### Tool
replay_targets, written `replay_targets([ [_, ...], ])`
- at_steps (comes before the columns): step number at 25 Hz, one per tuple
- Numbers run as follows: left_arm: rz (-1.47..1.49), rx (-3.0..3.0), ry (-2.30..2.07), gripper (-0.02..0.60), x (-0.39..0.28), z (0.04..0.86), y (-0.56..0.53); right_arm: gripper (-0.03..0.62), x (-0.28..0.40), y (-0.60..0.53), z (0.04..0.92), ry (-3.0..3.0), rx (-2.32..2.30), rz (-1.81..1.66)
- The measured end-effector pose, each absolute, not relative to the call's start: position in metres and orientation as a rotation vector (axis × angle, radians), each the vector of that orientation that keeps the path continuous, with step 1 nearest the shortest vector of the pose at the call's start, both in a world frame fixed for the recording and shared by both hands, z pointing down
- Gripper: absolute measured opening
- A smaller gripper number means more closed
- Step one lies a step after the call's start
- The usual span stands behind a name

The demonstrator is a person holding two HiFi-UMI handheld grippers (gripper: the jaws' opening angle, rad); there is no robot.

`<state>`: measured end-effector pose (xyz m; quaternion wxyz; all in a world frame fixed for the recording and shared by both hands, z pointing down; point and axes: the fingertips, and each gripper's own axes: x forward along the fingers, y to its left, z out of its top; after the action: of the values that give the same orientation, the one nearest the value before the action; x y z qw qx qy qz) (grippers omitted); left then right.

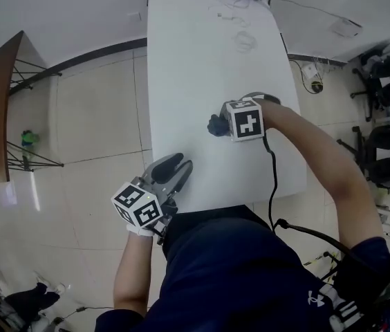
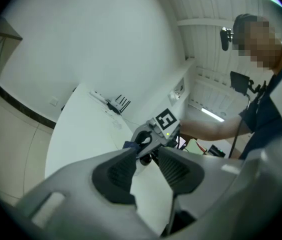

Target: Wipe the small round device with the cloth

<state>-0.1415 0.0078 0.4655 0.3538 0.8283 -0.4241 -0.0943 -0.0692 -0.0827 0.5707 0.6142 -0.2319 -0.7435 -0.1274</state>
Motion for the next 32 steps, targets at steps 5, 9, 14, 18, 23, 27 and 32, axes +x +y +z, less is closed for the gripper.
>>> replay_targets([
  [5, -0.252, 2.055, -1.164, 0.133, -0.161, 0.477, 0.022, 0.104, -0.066, -0.097, 0.595, -1.626, -0.527, -0.278],
  [9, -0.231, 2.025, -1.160, 0.129, -0.161, 0.490, 0.023, 0.104, -0.039, -0.143, 0.615, -1.679, -0.272, -0.063],
  [14, -0.191, 2.044, -1.058, 0.127, -0.135, 0.494, 0.014, 0.104, 0.013, -0.179, 0.621, -1.860, 0.143, 0.528],
  [18, -0.156, 2.075, -0.949, 0.127, -0.112, 0.490, 0.003, 0.106, 0.059, -0.176, 0.613, -1.994, 0.376, 0.907],
  [23, -0.095, 2.116, -0.854, 0.123, -0.083, 0.488, -0.014, 0.106, 0.098, -0.134, 0.612, -2.081, 0.646, 1.281],
  [27, -0.060, 2.146, -0.791, 0.120, -0.061, 0.485, -0.023, 0.106, 0.091, -0.084, 0.604, -2.164, 0.753, 1.507],
  [32, -0.026, 2.183, -0.743, 0.118, -0.039, 0.479, -0.025, 0.106, 0.085, -0.056, 0.596, -2.284, 0.821, 1.405],
])
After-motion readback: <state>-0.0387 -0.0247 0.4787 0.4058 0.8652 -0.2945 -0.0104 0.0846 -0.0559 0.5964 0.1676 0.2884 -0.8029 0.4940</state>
